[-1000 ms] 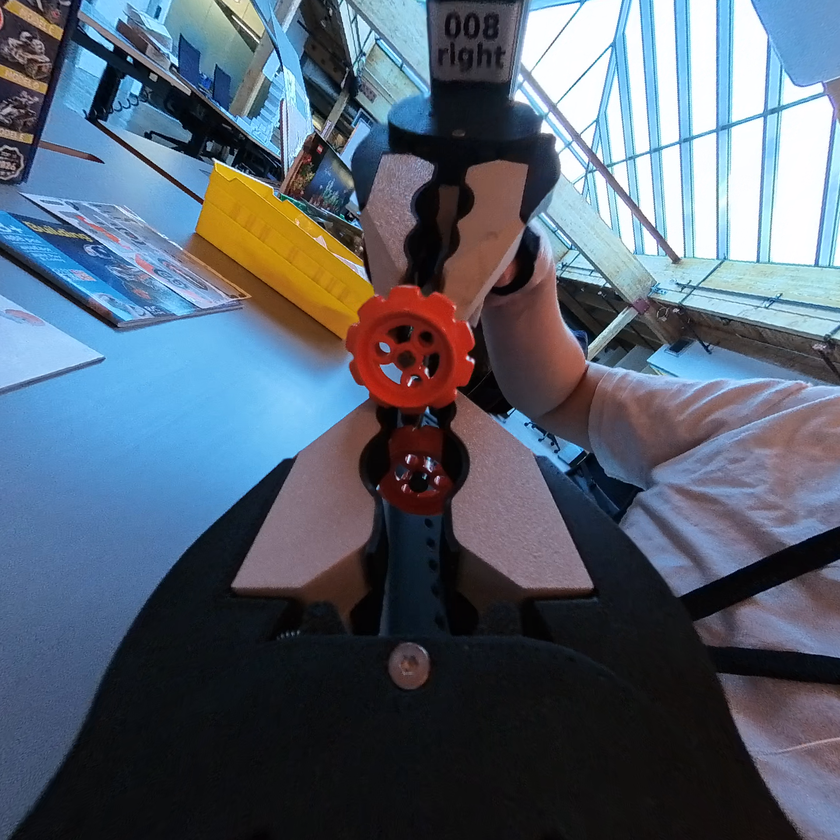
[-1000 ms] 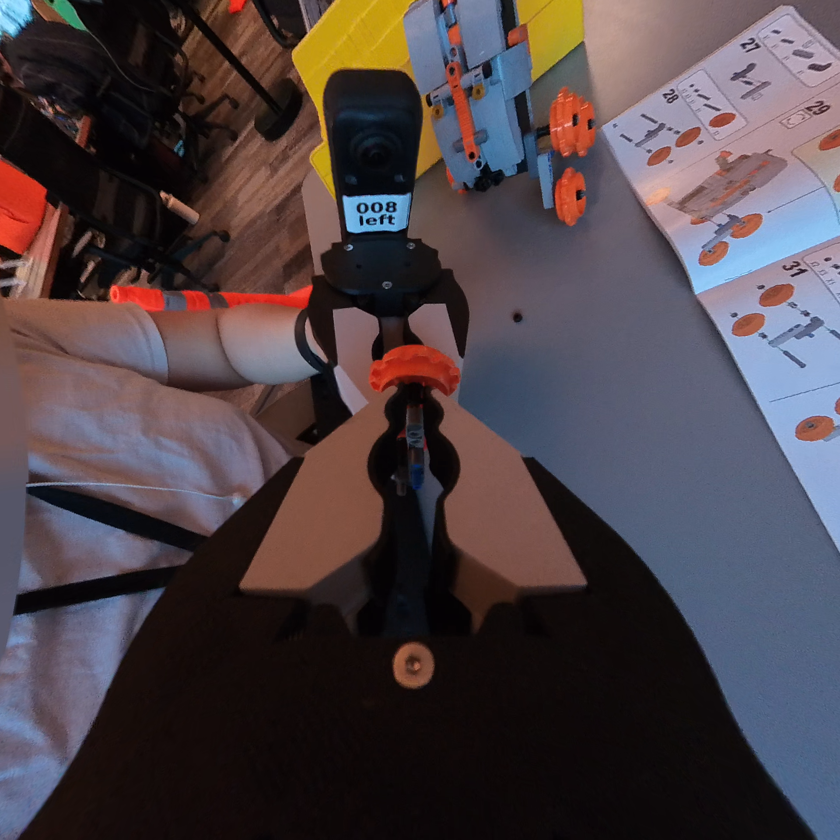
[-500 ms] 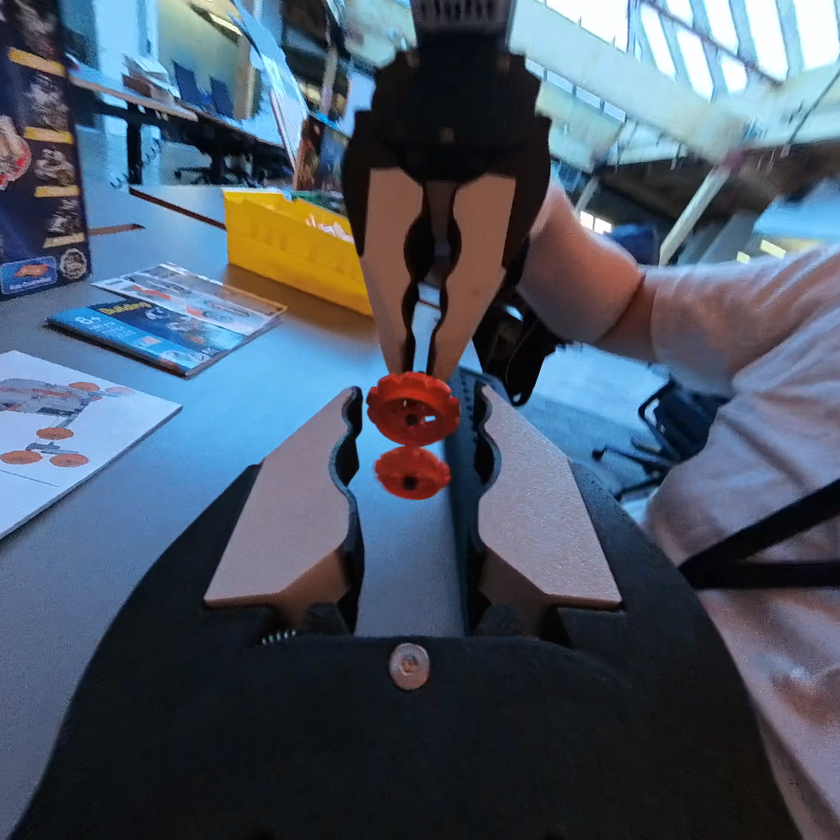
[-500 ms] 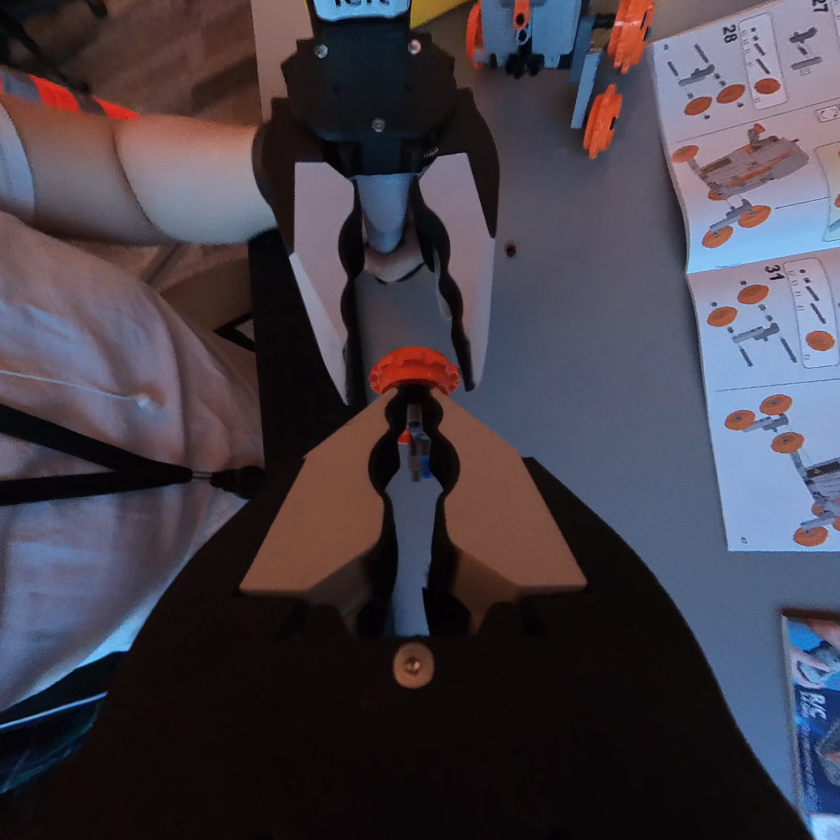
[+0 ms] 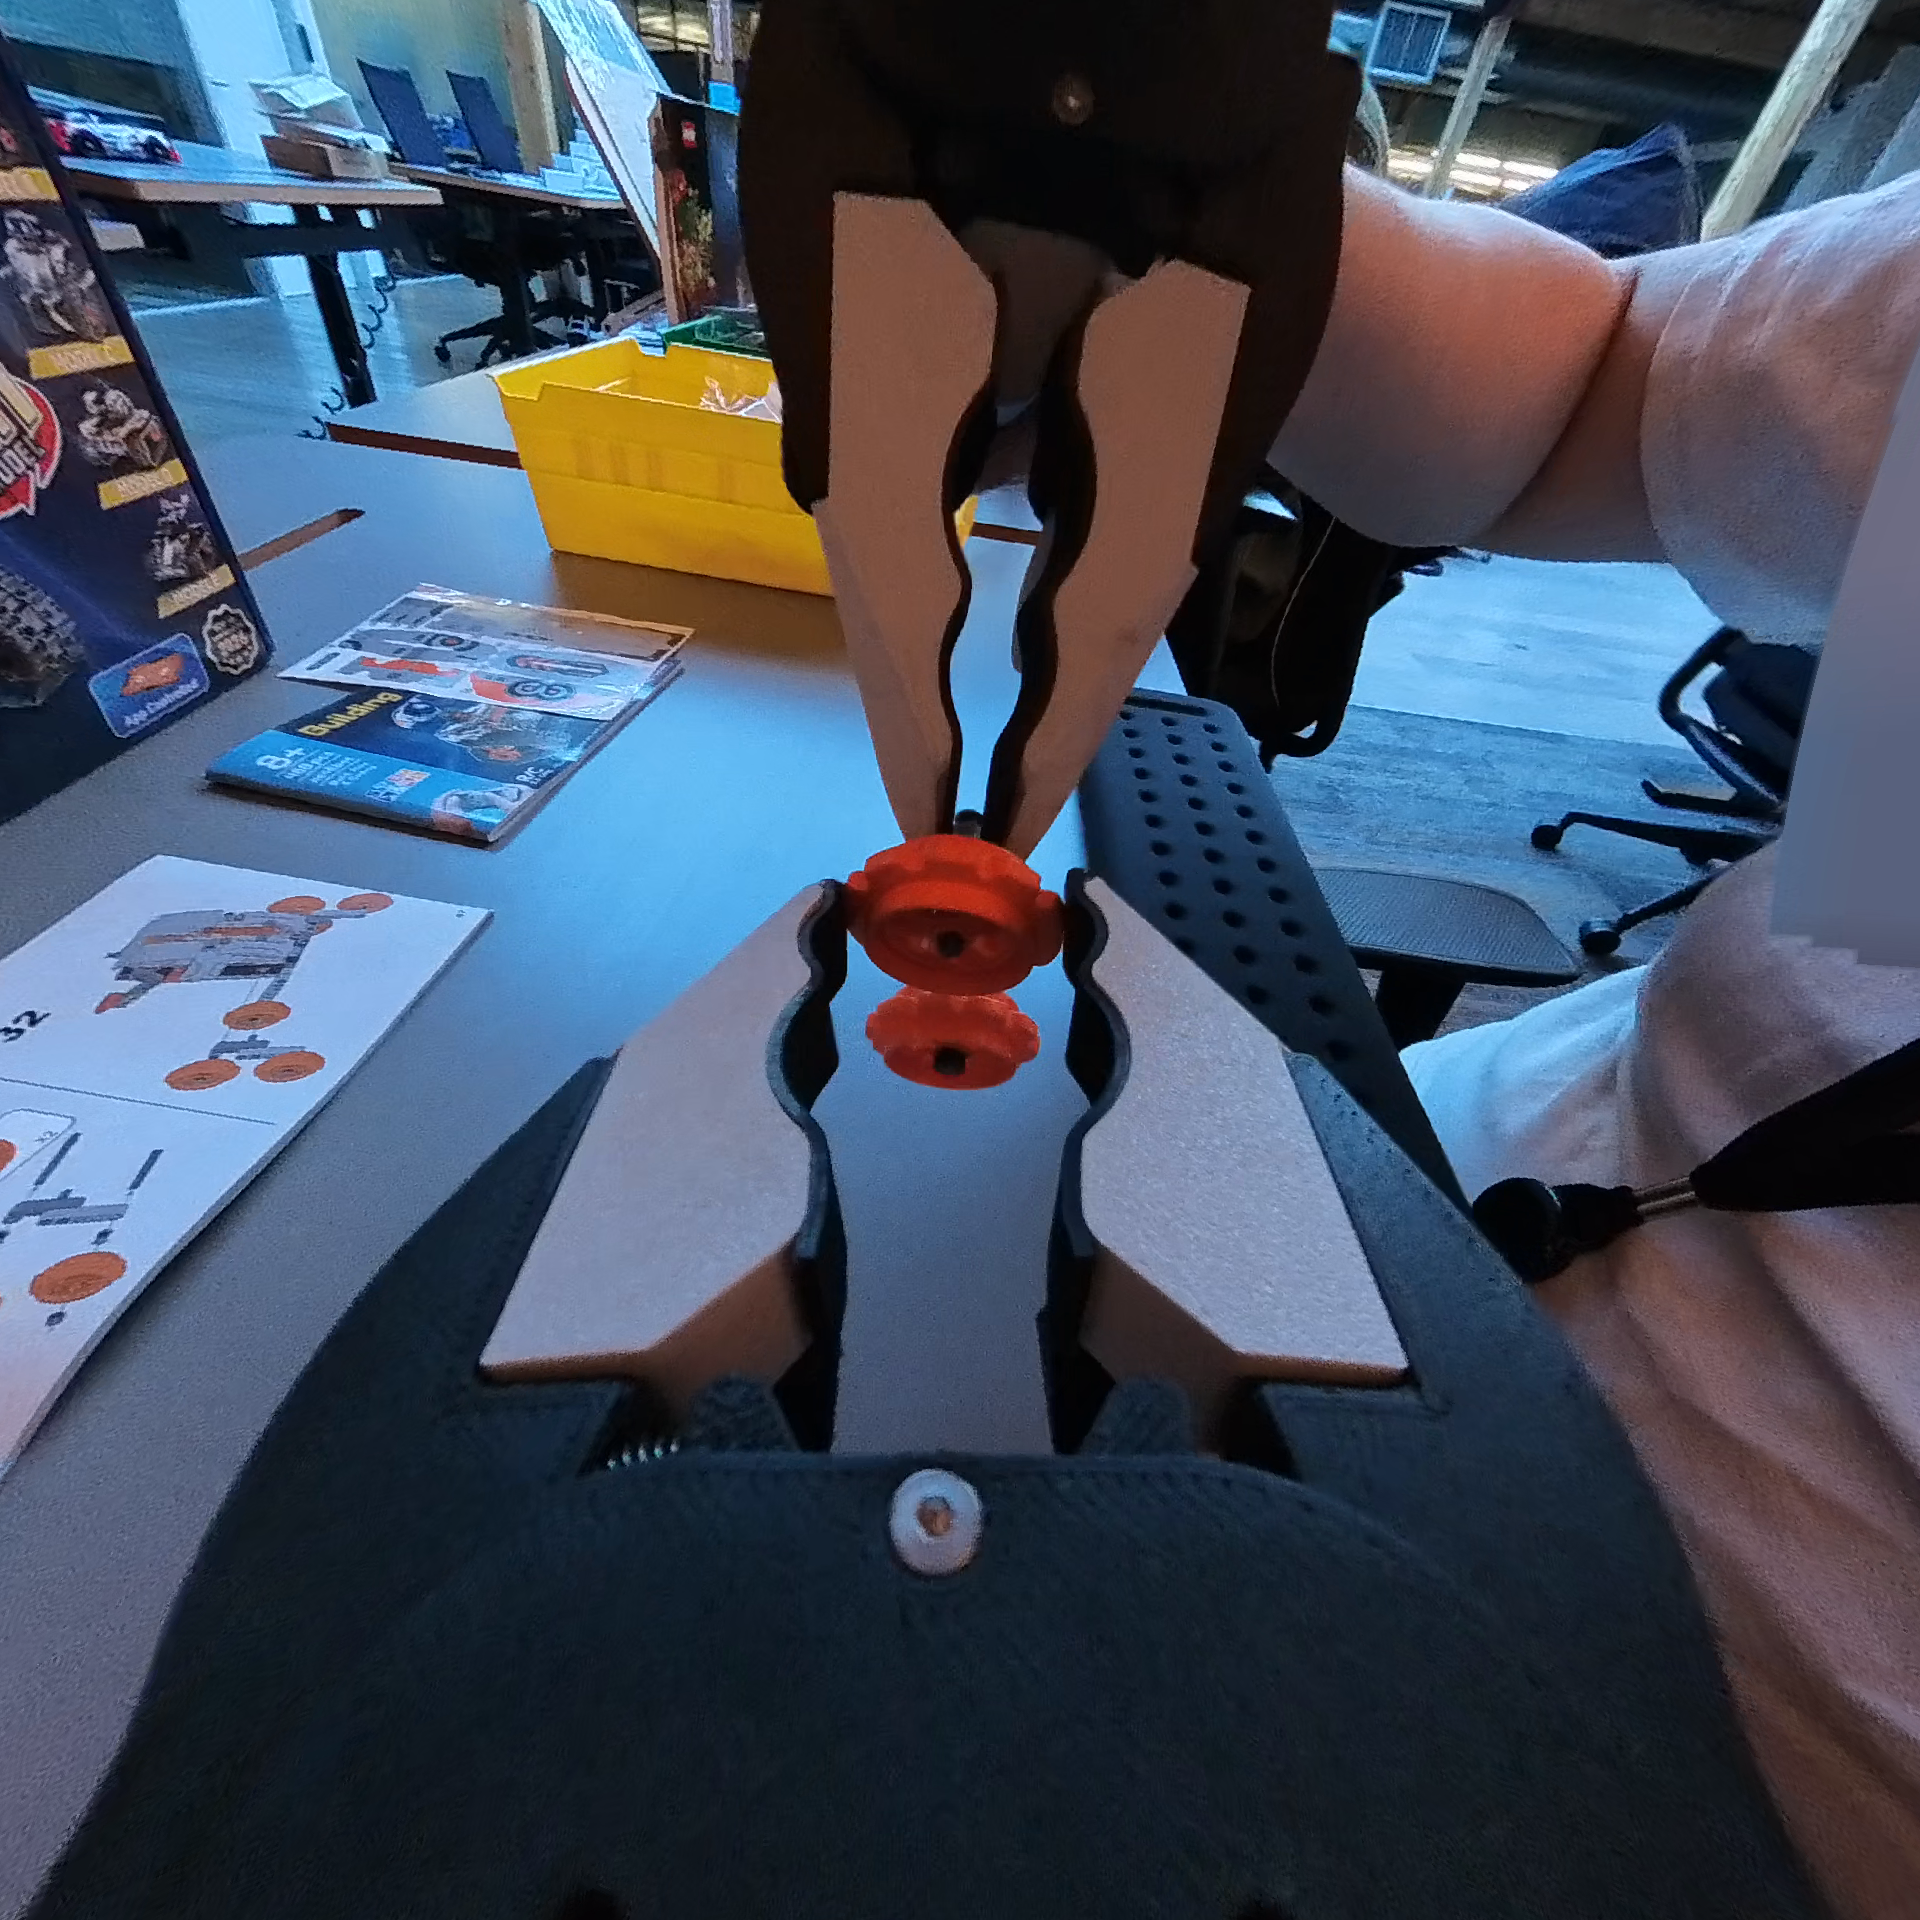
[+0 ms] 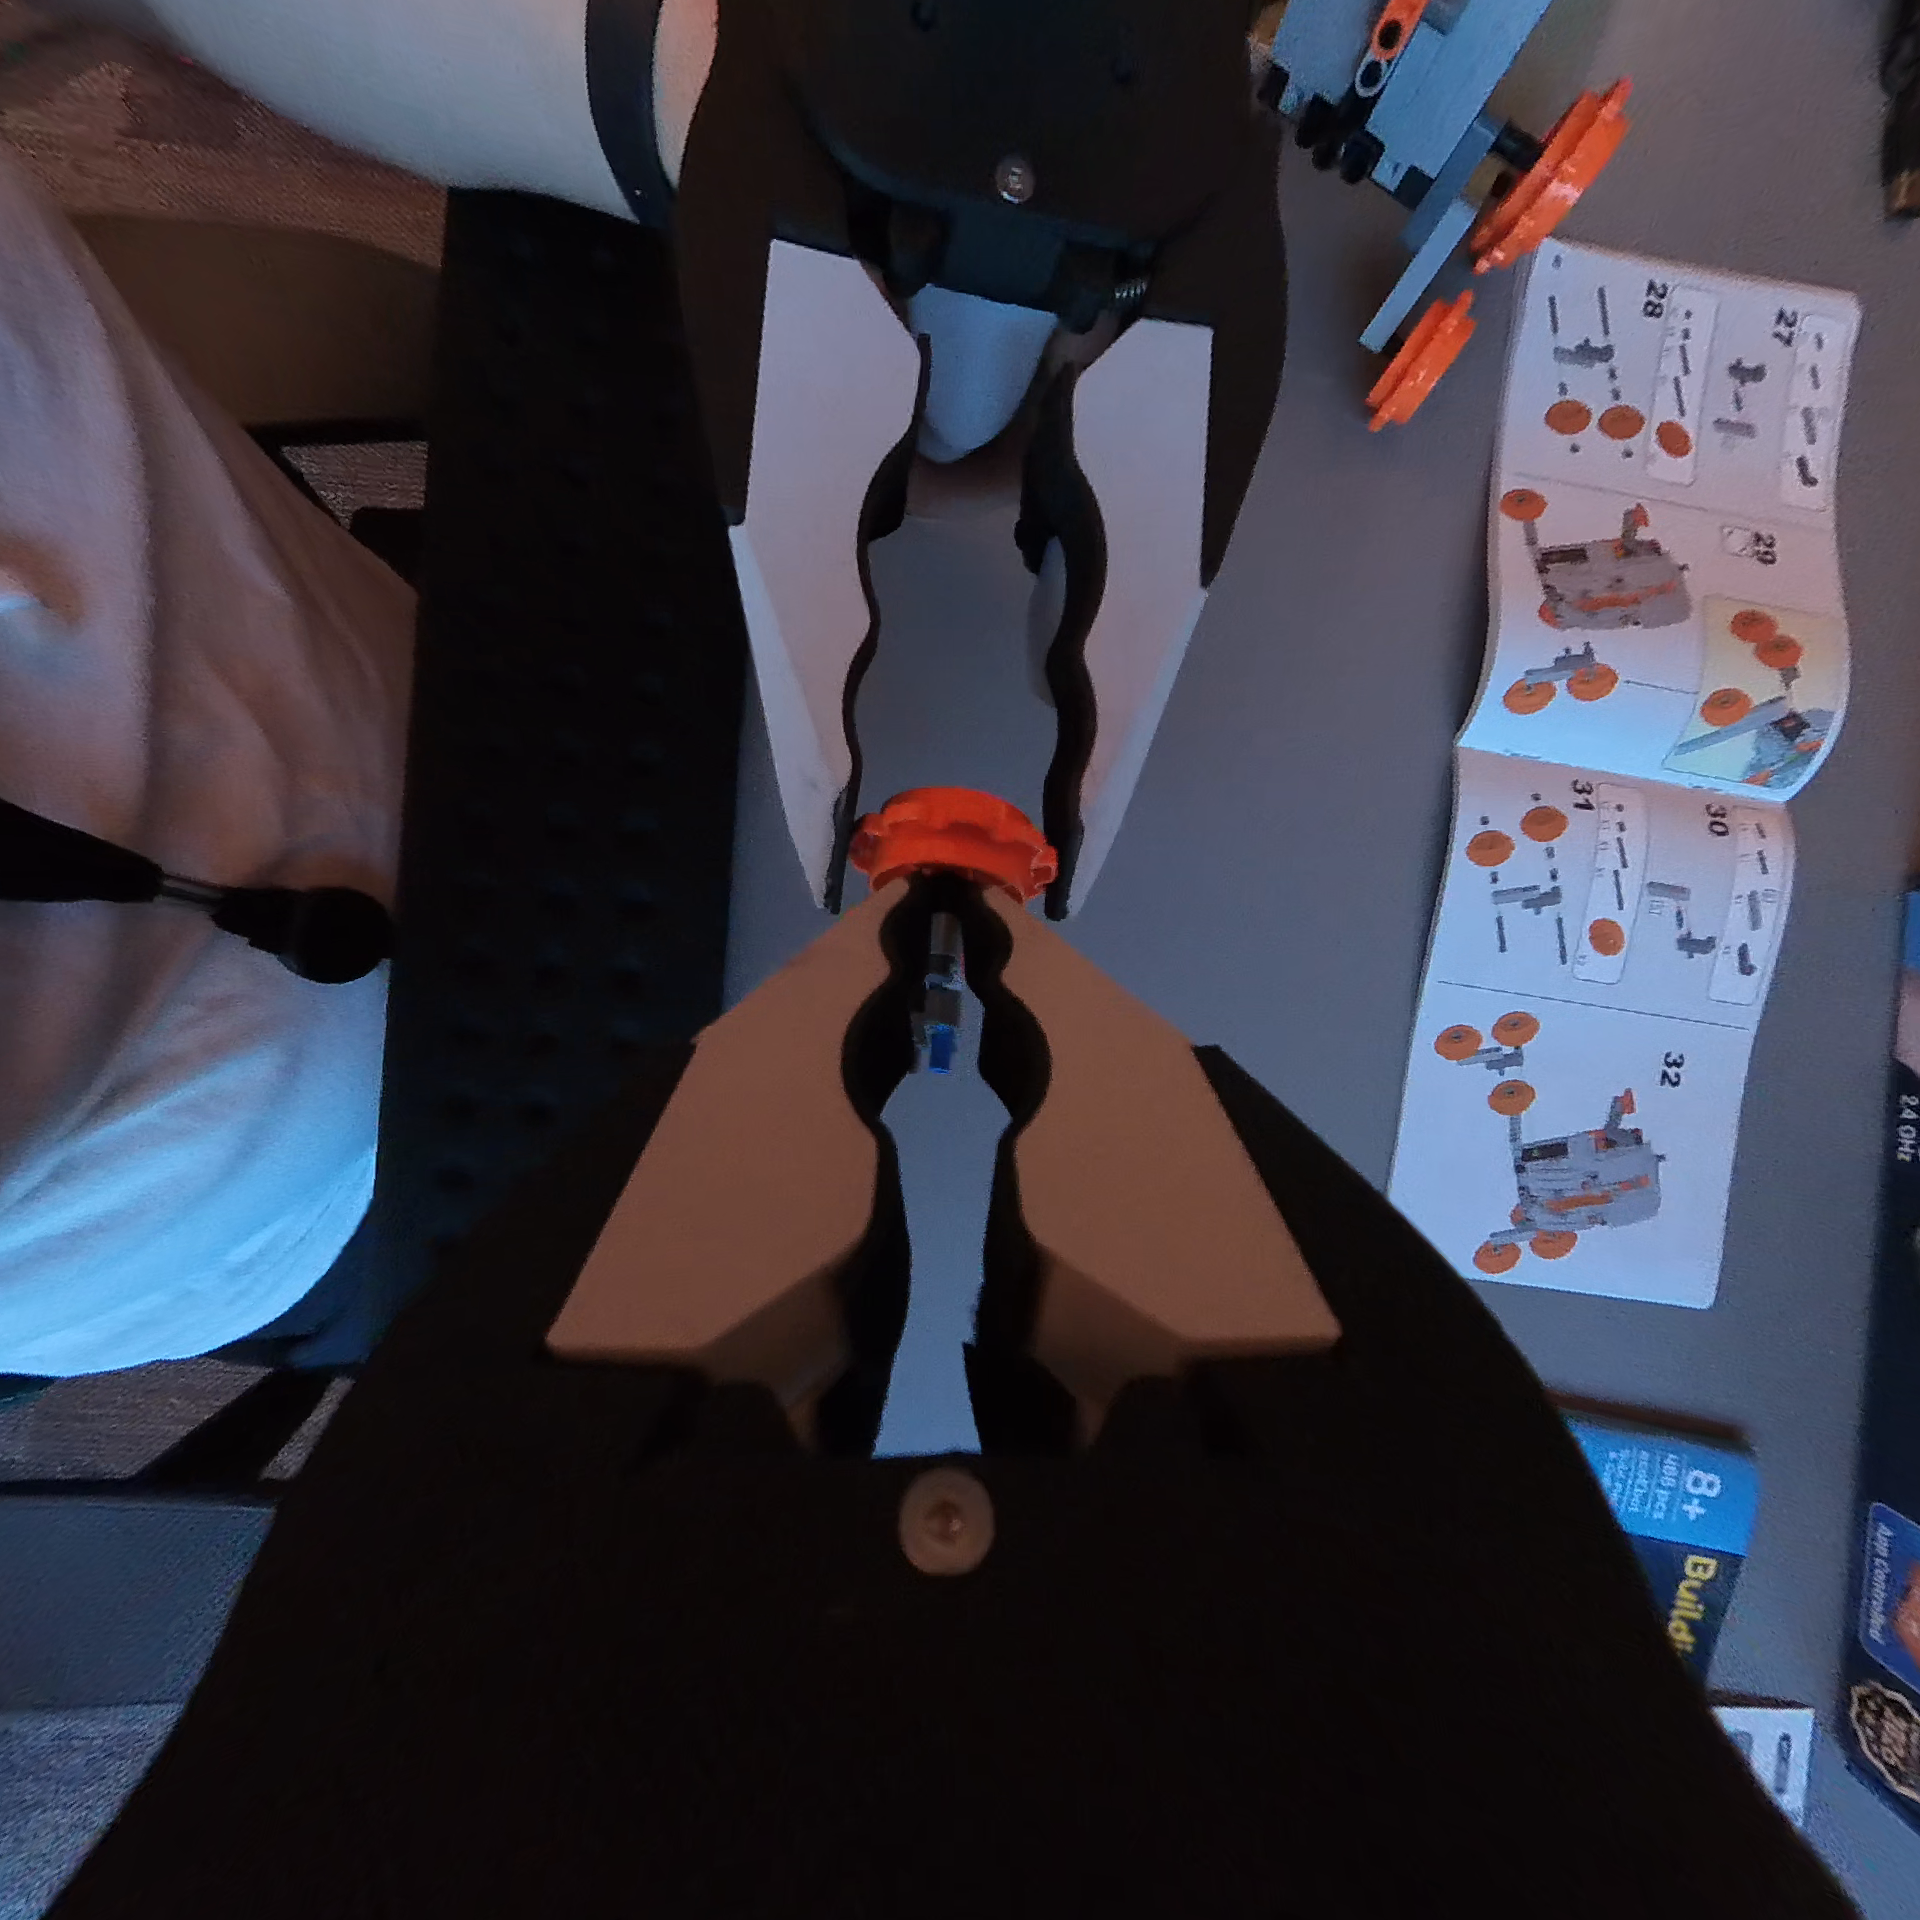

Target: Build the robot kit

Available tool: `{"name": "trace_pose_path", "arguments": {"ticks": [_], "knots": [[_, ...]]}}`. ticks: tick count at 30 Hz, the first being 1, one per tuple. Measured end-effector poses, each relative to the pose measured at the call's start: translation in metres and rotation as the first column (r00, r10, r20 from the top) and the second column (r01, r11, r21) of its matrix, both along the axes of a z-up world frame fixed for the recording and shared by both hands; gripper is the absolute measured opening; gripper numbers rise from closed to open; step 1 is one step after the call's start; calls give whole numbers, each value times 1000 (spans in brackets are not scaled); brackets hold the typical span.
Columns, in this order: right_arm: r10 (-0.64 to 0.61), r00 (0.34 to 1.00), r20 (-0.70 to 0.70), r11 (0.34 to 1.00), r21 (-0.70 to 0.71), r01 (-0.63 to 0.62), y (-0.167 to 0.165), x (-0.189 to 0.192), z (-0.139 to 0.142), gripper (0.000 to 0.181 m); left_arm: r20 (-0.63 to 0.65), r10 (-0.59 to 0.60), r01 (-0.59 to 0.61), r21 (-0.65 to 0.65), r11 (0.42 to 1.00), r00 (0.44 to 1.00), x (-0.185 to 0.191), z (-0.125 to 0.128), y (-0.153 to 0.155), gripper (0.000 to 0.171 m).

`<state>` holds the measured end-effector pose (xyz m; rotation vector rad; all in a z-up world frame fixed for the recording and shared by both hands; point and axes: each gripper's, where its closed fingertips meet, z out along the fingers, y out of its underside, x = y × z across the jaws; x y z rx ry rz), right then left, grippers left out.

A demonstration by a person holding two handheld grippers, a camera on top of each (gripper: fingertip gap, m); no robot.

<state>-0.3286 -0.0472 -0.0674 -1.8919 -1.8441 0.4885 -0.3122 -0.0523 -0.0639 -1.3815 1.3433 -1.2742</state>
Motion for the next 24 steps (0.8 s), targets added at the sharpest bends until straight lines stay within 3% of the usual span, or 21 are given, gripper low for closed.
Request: {"name": "trace_pose_path", "arguments": {"ticks": [19,24], "knots": [[-1,1000,-24,1000,21,1,-8,10,-1,5,-56,29,-24,88,996,998,8,-4,-7,40],[55,988,-143,992,118,-38,-7,12,13,5,-7,104,-103,114,988,995,11,12,-6,39]]}}
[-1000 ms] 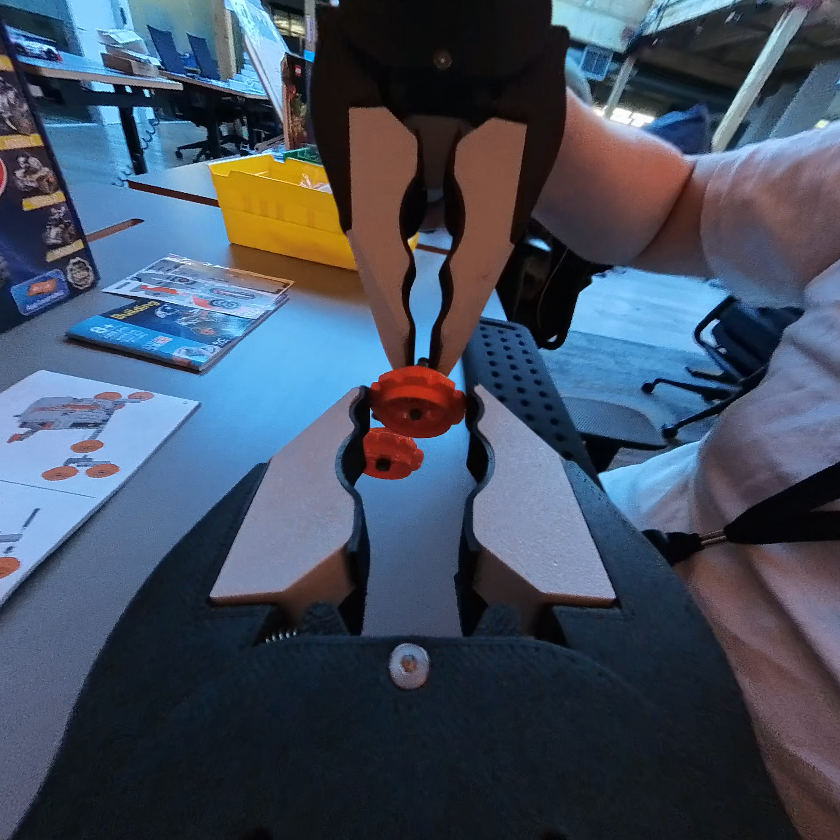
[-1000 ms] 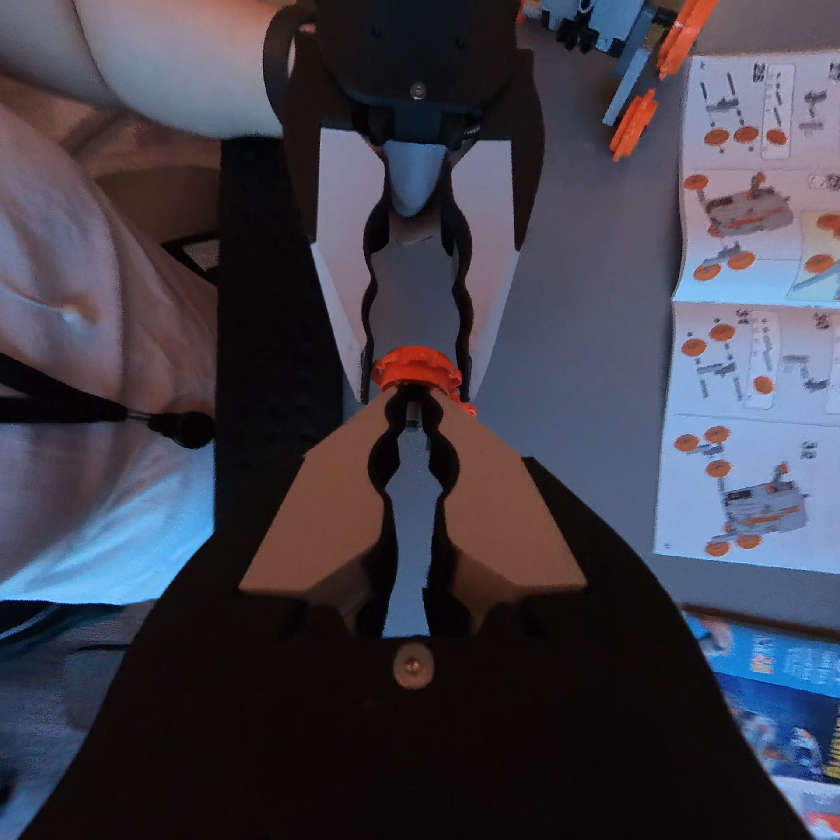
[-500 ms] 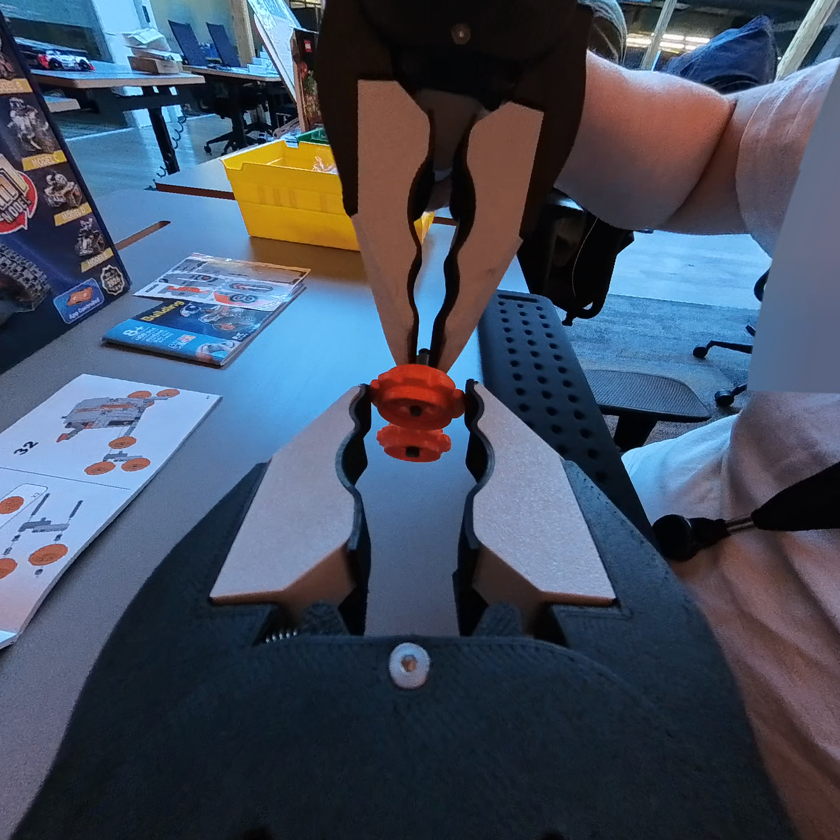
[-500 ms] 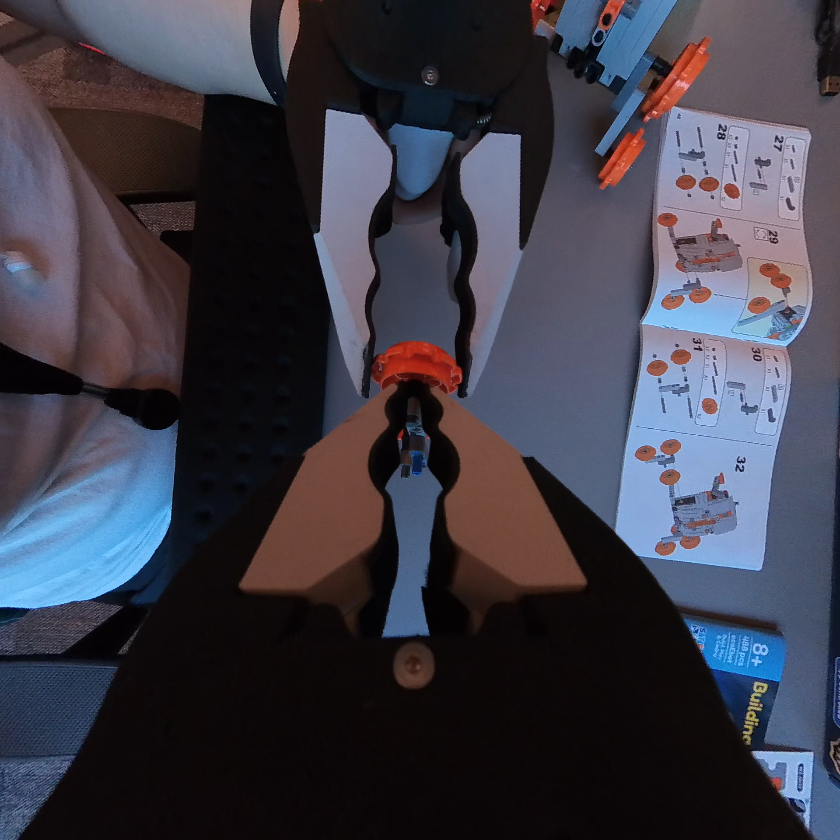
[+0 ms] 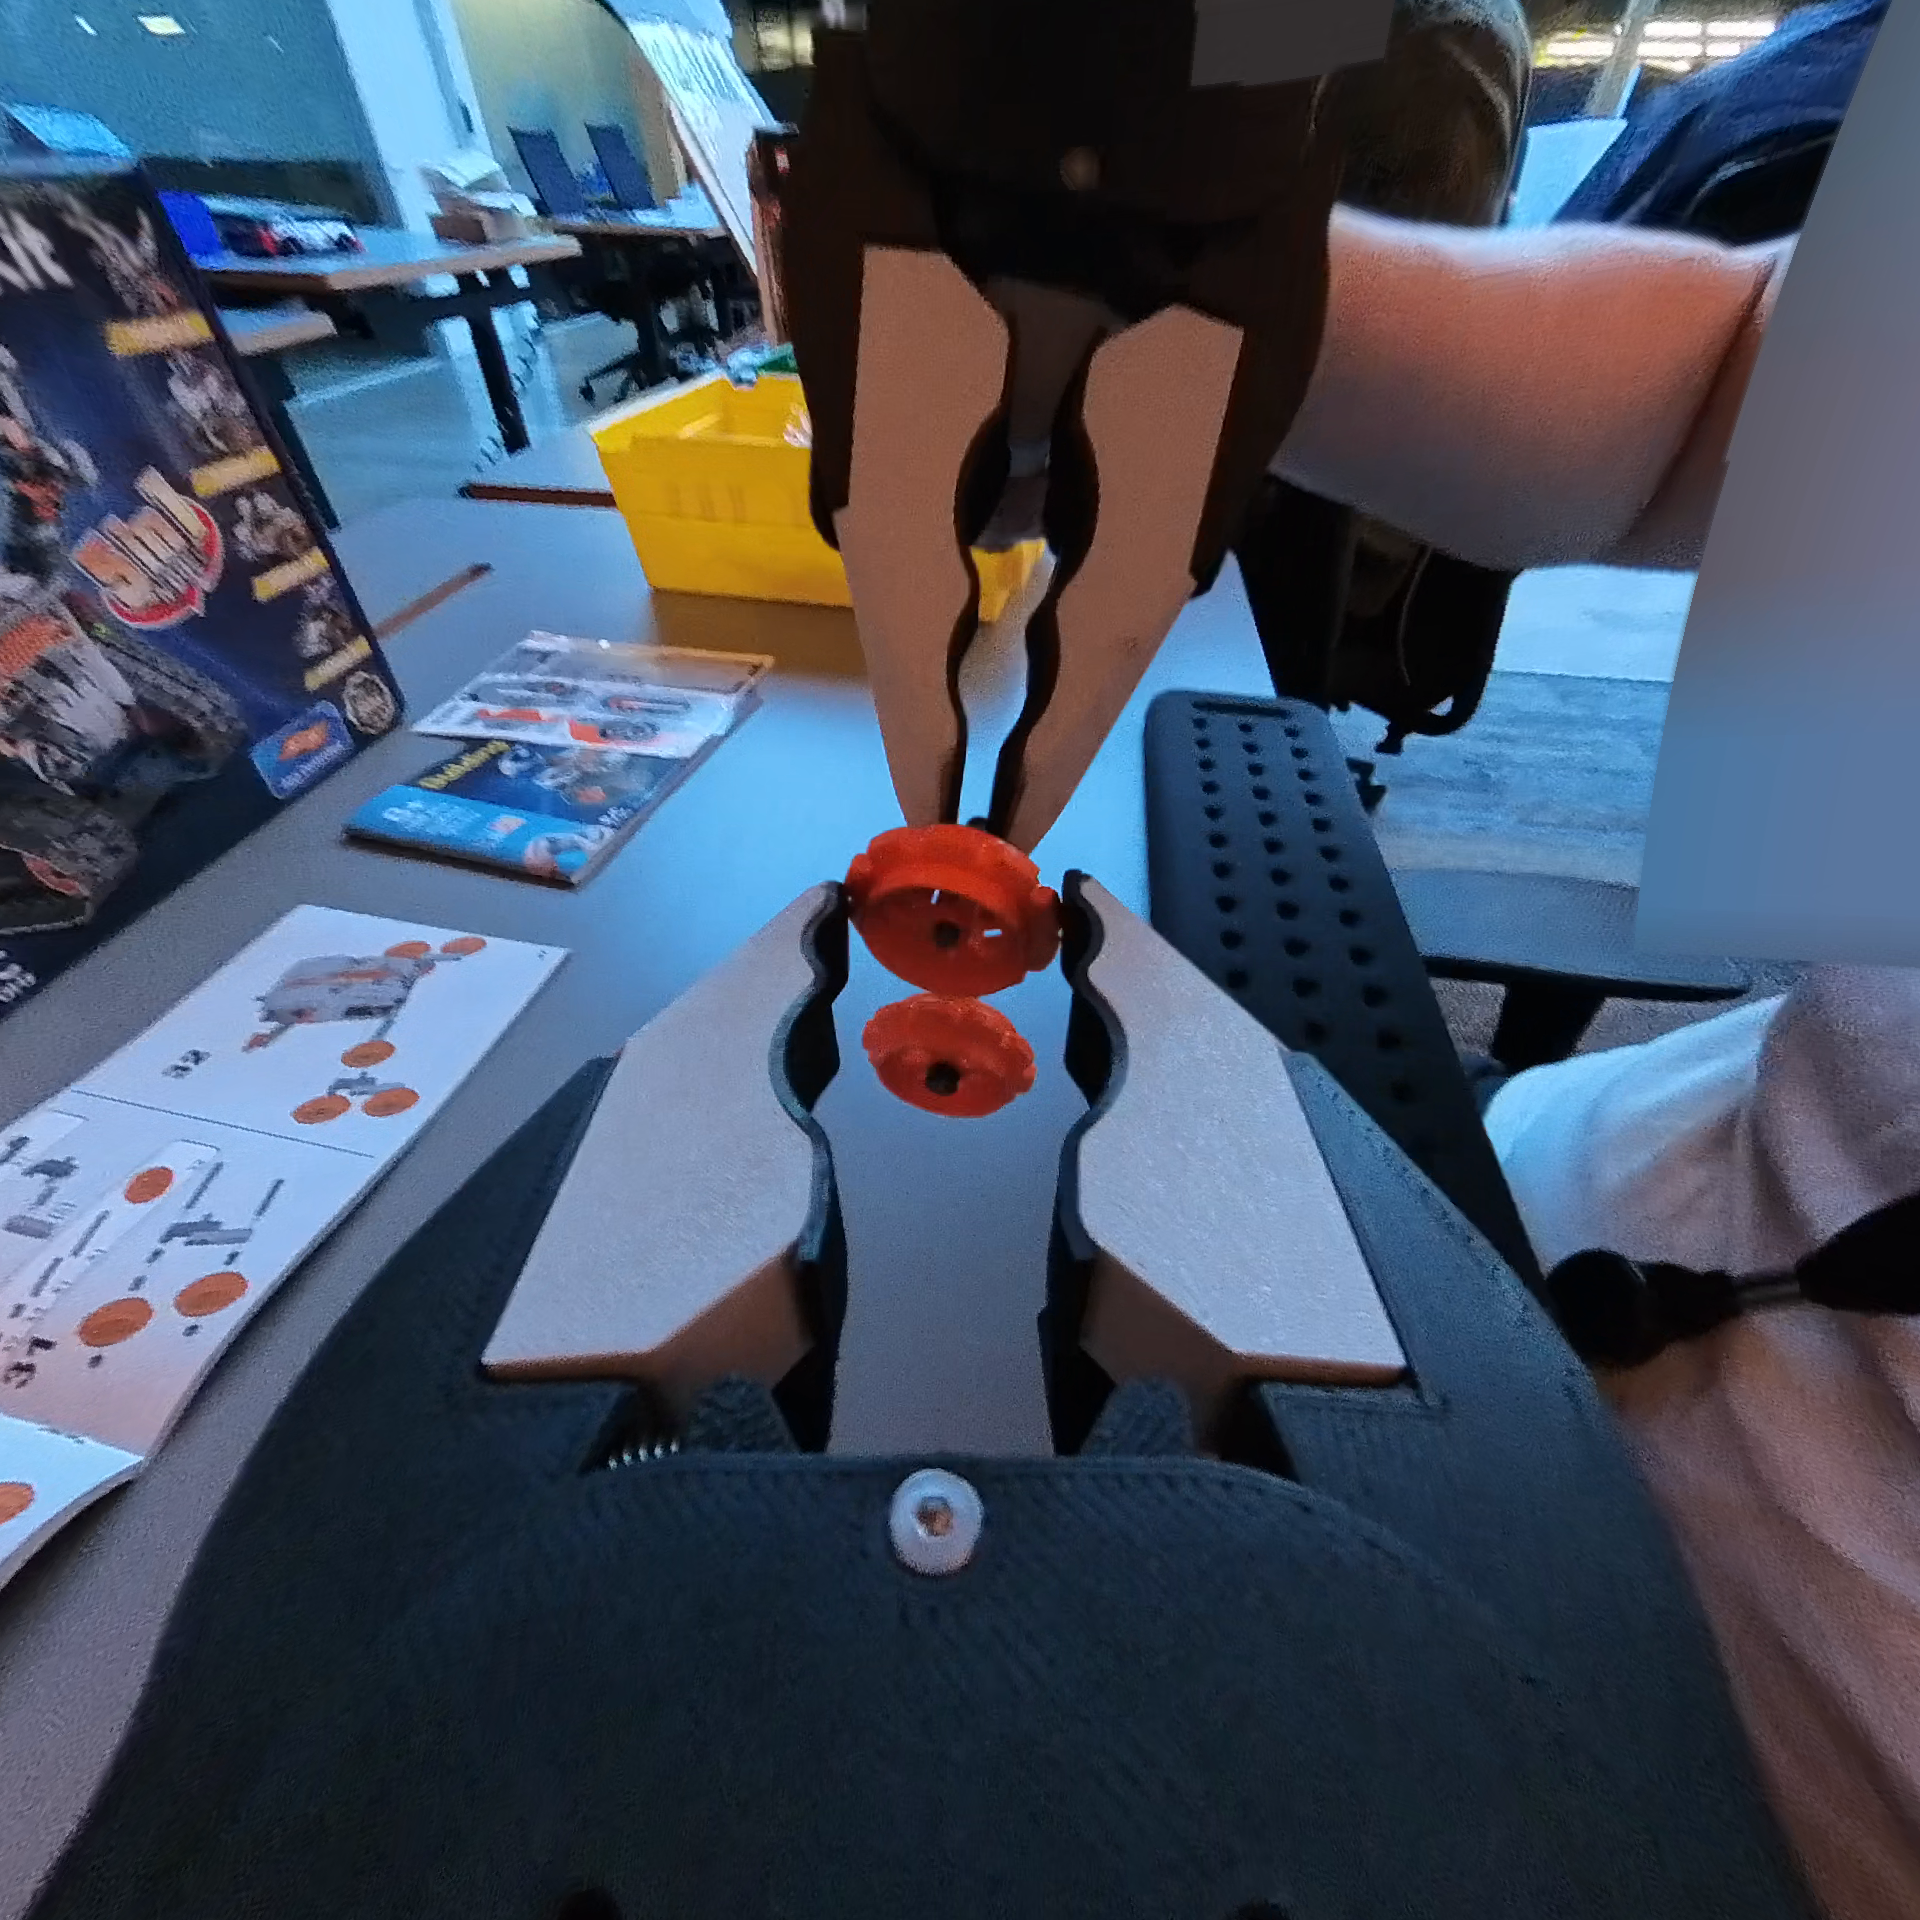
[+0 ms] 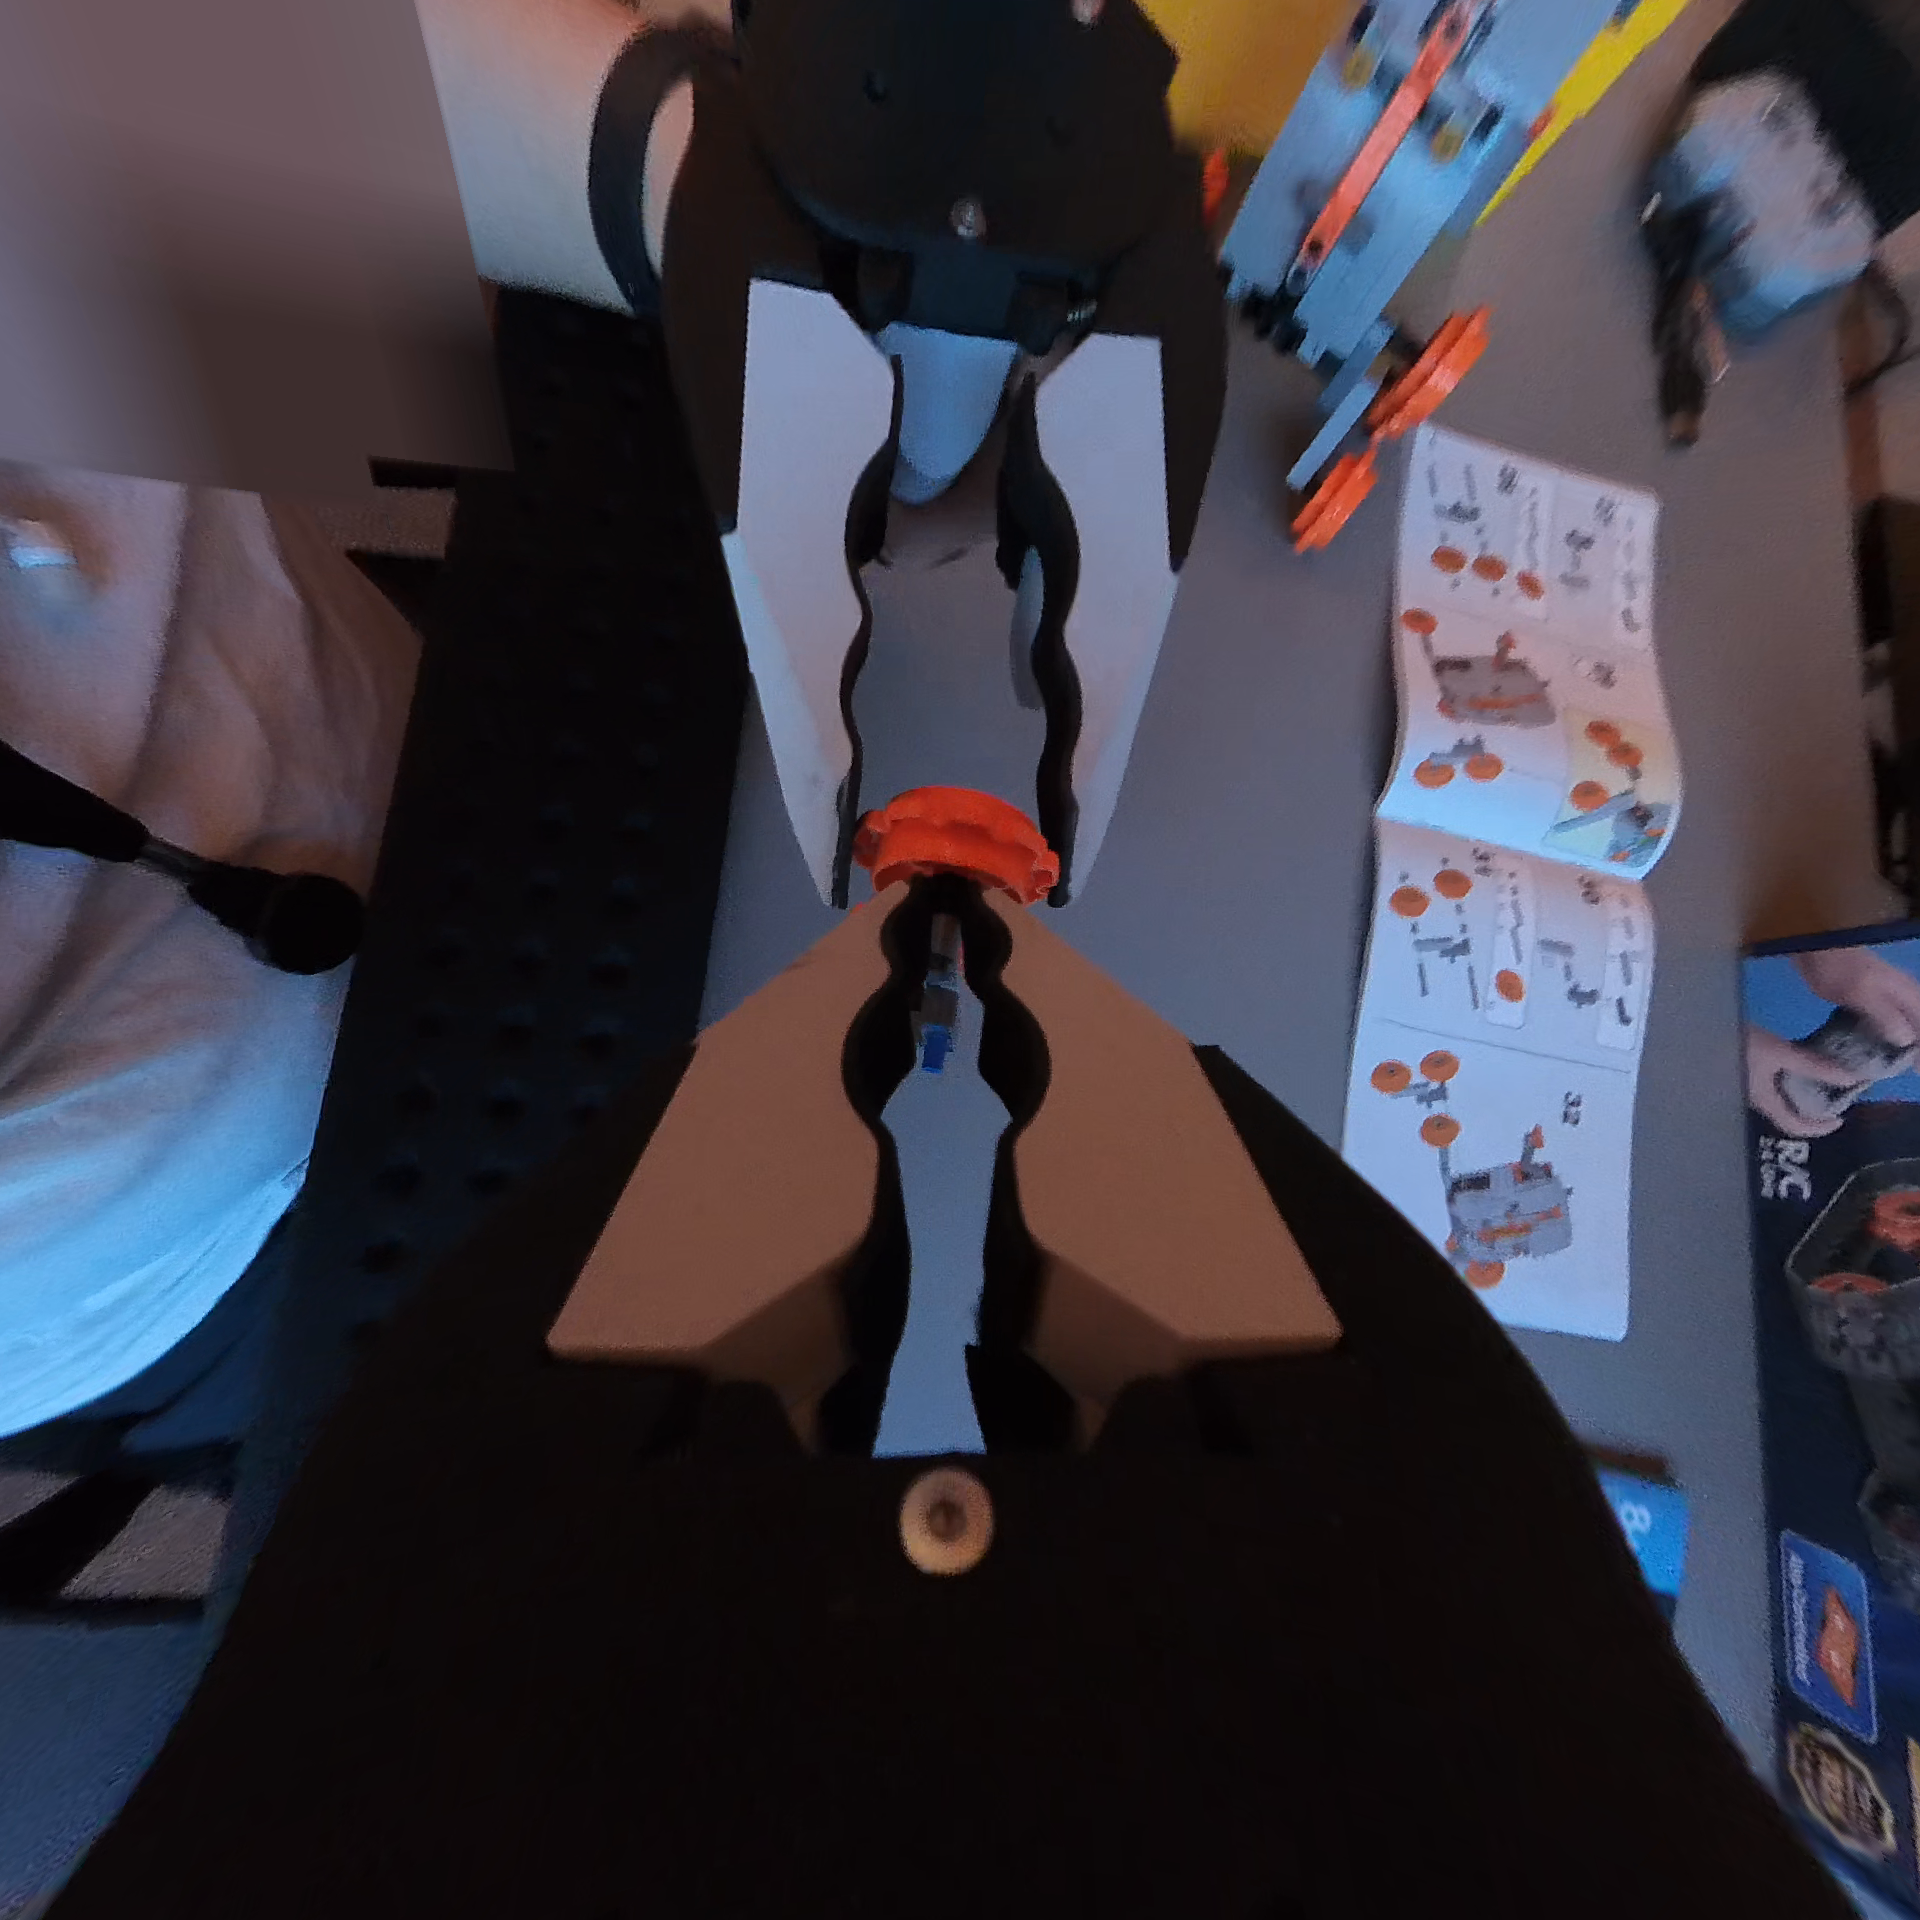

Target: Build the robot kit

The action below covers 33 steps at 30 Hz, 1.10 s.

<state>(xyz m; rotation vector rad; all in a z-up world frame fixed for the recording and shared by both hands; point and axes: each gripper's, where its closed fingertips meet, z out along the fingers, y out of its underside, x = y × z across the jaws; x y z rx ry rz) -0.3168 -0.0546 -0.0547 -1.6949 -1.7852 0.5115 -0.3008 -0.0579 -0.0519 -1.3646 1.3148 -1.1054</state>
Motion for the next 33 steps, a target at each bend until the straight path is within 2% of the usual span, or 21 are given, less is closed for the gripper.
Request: {"name": "trace_pose_path", "arguments": {"ticks": [3,7,12,15,21,27,33], "knots": [[14,991,-134,1000,12,-13,-3,1,11,4,76,4,-4,4,1000,997,1,13,-4,40],[17,980,-198,999,46,-9,-6,3,9,4,121,-30,37,-52,998,992,-2,19,-6,36],[13,978,-207,998,60,-1,-9,2,5,5,88,0,1,-10,1000,996,-17,10,-3,31],[7,976,-219,998,67,8,-7,3,7,5,115,-6,10,-36,999,993,-27,11,-4,5],[5,976,-216,996,86,14,-6,1,9,4,115,-4,12,-69,998,993,-21,10,-5,11],[3,981,-193,994,107,18,-5,-1,8,5,97,-4,9,-52,999,995,-14,5,-9,2],[2,985,-171,993,116,18,-5,-3,6,4,102,1,5,-59,998,995,-14,4,-8,2]]}}
